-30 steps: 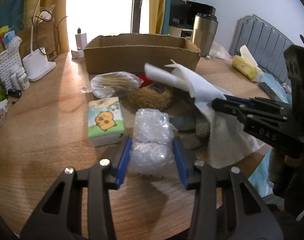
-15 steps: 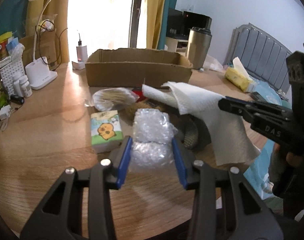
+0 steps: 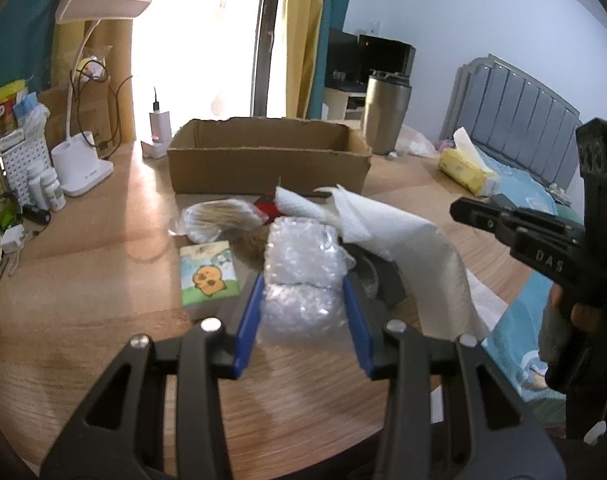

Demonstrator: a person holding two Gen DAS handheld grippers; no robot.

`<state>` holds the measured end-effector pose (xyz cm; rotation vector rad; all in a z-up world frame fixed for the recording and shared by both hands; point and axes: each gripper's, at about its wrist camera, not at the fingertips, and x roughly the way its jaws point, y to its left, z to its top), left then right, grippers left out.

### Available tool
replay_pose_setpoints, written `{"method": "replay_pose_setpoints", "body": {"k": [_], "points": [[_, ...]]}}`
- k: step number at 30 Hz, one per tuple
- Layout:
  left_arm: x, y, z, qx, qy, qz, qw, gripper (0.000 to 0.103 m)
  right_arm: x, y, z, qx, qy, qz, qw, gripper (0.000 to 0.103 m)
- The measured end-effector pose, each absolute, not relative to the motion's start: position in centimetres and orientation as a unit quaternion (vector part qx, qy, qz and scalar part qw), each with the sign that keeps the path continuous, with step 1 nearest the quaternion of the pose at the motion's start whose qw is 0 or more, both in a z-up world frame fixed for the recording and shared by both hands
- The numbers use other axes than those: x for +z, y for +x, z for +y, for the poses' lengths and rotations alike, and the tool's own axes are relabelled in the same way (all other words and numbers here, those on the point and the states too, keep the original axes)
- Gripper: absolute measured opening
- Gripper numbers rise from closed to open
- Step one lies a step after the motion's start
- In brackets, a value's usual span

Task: Organize soft objects
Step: 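Lift the bubble wrap with the left tool while the right tool lifts the paper towel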

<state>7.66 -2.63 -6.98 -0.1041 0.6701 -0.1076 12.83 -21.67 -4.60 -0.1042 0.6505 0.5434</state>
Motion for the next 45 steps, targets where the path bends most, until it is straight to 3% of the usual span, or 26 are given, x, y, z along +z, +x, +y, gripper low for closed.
{"method": "replay_pose_setpoints", "body": {"k": [4, 6, 7, 8, 19, 21, 23, 24, 45], "points": [[-7.0, 7.7, -2.4, -0.050, -0.055, 0.329, 0.941, 0.042, -5.3, 13.0, -21.0, 0.275, -0.069, 0.338, 0.897, 0.006], [-7.1, 7.7, -2.4, -0.049, -0.056, 0.330, 0.941, 0.042, -6.0, 13.1, -20.8, 0.268, -0.068, 0.351, 0.895, 0.030], [-7.1, 7.7, -2.3, -0.049, -0.056, 0.330, 0.941, 0.042, -6.2, 13.2, -20.8, 0.266, -0.064, 0.356, 0.894, 0.057], [-7.1, 7.7, -2.3, -0.049, -0.056, 0.330, 0.941, 0.042, -6.5, 13.3, -20.9, 0.266, -0.052, 0.363, 0.891, 0.068], [-7.4, 7.9, -1.9, -0.050, -0.063, 0.334, 0.939, 0.042, -10.4, 14.5, -21.5, 0.239, -0.049, 0.420, 0.874, 0.067], [-7.4, 7.9, -1.9, -0.050, -0.064, 0.334, 0.939, 0.042, -10.9, 14.5, -21.7, 0.239, -0.046, 0.424, 0.872, 0.055], [-7.4, 8.0, -1.9, -0.050, -0.063, 0.333, 0.940, 0.042, -10.9, 14.6, -21.9, 0.238, -0.051, 0.422, 0.873, 0.008], [-7.3, 8.0, -1.9, -0.050, -0.062, 0.332, 0.940, 0.042, -11.0, 14.7, -22.0, 0.237, -0.051, 0.424, 0.873, 0.005], [-2.7, 11.1, 0.5, -0.024, -0.056, 0.281, 0.958, 0.042, -1.6, 16.5, -21.9, 0.282, -0.044, 0.301, 0.910, 0.005]]}}
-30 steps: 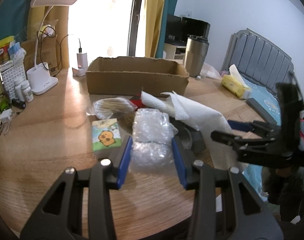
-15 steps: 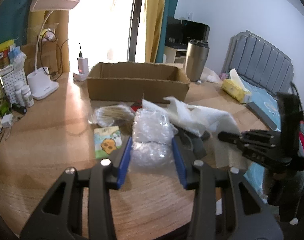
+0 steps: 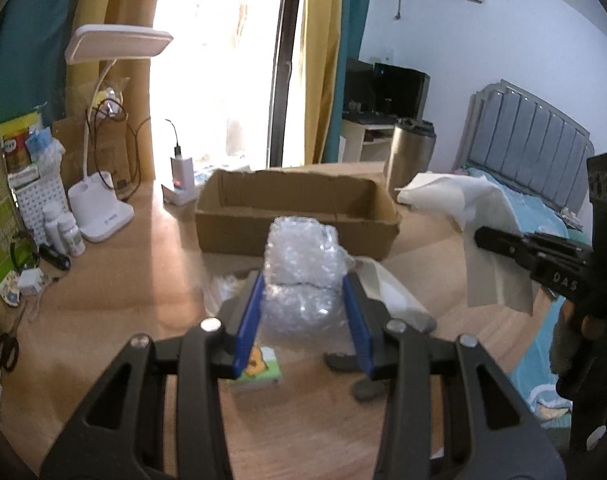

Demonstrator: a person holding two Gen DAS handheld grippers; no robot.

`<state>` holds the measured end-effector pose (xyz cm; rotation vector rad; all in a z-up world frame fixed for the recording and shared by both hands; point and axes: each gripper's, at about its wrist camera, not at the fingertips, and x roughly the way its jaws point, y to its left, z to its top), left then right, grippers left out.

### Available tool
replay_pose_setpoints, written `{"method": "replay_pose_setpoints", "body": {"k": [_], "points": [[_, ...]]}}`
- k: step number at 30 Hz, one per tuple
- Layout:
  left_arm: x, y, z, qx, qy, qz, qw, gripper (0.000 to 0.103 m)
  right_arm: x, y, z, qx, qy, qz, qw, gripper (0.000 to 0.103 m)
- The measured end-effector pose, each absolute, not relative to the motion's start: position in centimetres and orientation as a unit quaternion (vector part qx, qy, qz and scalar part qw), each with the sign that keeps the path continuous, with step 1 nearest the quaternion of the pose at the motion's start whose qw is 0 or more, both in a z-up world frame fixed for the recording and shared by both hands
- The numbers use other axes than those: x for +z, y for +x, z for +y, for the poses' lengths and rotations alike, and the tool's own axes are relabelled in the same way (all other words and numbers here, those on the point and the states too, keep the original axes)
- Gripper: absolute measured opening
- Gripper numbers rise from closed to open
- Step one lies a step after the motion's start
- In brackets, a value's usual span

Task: Organize soft objects
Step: 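Lift the bubble wrap with the left tool while the right tool lifts the paper towel, then lower bubble wrap into the box with left tool while right tool lowers towel in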

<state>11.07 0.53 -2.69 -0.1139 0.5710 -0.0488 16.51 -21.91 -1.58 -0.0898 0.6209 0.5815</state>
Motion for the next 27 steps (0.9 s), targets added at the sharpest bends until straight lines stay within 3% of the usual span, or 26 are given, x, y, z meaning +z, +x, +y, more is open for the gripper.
{"method": "replay_pose_setpoints", "body": {"k": [27], "points": [[-1.3, 19.9, 4.4, -0.006, -0.063, 0.263, 0.963, 0.042, -0.8, 26.5, -17.5, 0.319, -0.057, 0.297, 0.898, 0.005]]}}
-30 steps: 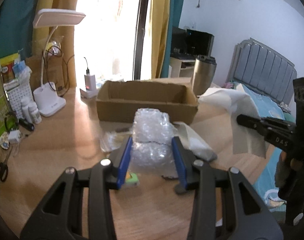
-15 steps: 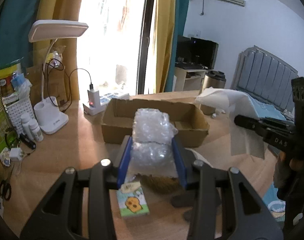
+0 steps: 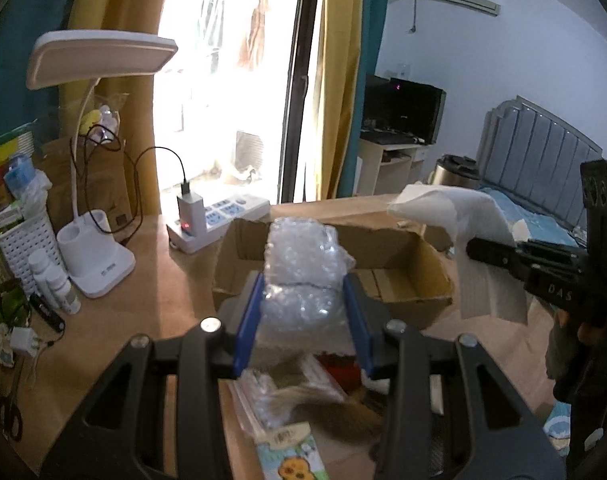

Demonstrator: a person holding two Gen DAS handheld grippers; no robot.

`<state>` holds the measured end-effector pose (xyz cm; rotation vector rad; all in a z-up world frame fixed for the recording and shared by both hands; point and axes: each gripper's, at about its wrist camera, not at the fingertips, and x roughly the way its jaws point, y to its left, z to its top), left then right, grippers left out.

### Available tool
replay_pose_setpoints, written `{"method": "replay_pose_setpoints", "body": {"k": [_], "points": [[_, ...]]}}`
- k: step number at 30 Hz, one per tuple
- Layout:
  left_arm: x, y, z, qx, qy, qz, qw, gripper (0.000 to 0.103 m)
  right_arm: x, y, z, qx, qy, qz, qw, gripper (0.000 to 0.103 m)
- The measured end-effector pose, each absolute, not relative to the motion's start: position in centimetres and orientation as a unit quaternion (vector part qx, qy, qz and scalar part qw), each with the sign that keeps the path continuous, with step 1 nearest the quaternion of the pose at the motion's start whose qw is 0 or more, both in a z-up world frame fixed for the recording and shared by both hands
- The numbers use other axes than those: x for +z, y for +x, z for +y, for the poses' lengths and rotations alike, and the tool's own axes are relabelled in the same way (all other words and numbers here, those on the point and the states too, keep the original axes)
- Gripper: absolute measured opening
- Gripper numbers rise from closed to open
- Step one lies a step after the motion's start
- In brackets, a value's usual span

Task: Organize soft objects
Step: 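Lower bubble wrap into the box with left tool while right tool lowers towel in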

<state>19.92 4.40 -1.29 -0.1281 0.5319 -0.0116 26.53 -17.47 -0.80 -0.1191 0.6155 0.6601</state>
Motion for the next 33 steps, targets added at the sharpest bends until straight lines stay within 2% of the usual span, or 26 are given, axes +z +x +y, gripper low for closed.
{"method": "replay_pose_setpoints", "body": {"k": [23, 33], "points": [[-3.9, 28.1, 5.7, 0.001, -0.061, 0.296, 0.953, 0.042, -4.5, 33.2, -14.8, 0.339, -0.060, 0.337, 0.876, 0.005], [-7.1, 31.2, 7.9, 0.001, -0.115, 0.359, 0.926, 0.043, -7.7, 34.5, -13.3, 0.307, -0.111, 0.373, 0.868, 0.007]]}}
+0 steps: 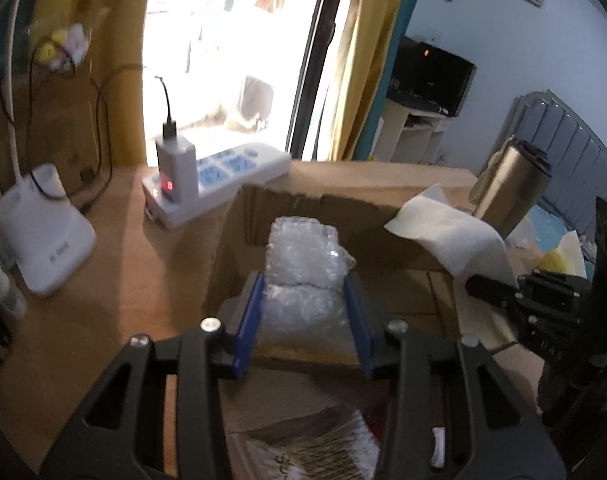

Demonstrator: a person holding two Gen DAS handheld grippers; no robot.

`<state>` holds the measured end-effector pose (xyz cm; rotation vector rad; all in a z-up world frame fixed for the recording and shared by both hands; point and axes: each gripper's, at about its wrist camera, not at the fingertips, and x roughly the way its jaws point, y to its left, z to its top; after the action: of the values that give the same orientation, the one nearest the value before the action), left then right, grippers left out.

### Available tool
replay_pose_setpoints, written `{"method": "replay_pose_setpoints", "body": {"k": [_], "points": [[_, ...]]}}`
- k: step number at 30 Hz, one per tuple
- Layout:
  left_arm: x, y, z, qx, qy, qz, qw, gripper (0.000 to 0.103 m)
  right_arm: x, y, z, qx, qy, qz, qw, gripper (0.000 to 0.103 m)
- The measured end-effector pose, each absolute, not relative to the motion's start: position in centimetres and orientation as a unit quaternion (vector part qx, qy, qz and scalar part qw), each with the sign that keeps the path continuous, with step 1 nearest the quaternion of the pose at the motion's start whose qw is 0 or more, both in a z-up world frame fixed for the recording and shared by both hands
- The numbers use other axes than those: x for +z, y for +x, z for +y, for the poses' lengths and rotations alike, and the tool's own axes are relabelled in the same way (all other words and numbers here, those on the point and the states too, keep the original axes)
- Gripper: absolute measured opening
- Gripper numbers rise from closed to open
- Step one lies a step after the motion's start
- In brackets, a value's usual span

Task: Organize soft objects
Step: 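Lower bubble wrap into the box with left tool while right tool lowers towel in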

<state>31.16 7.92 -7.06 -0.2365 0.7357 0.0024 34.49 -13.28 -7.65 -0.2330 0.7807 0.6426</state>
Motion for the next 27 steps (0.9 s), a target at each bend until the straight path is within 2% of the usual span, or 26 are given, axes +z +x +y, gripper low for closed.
{"method": "replay_pose_setpoints", "body": {"k": [3, 13, 15, 18, 20, 22, 24, 27], "points": [[-7.8, 31.2, 7.7, -0.003, -0.120, 0.377, 0.918, 0.043, -8.1, 34.7, -13.2, 0.304, -0.119, 0.385, 0.863, 0.019], [-7.8, 29.6, 6.2, -0.026, -0.112, 0.396, 0.911, 0.043, -8.1, 34.6, -14.0, 0.289, -0.137, 0.399, 0.859, 0.022], [-7.8, 29.1, 5.8, -0.032, -0.112, 0.398, 0.910, 0.043, -8.0, 34.5, -14.2, 0.285, -0.138, 0.400, 0.860, 0.025], [-7.7, 28.5, 5.6, -0.033, -0.113, 0.401, 0.909, 0.043, -7.6, 34.2, -14.3, 0.288, -0.140, 0.403, 0.857, 0.037], [-7.7, 28.4, 5.6, -0.033, -0.112, 0.402, 0.908, 0.043, -7.2, 33.6, -14.3, 0.291, -0.139, 0.397, 0.859, 0.052], [-7.4, 28.1, 5.6, -0.030, -0.111, 0.402, 0.909, 0.044, -6.6, 33.1, -14.3, 0.293, -0.136, 0.391, 0.862, 0.054], [-6.8, 27.8, 5.5, -0.028, -0.109, 0.395, 0.912, 0.053, -5.8, 32.5, -14.4, 0.295, -0.132, 0.385, 0.865, 0.054], [-6.1, 27.2, 5.3, -0.030, -0.108, 0.386, 0.915, 0.053, -5.1, 31.7, -14.6, 0.296, -0.130, 0.378, 0.868, 0.054]]}}
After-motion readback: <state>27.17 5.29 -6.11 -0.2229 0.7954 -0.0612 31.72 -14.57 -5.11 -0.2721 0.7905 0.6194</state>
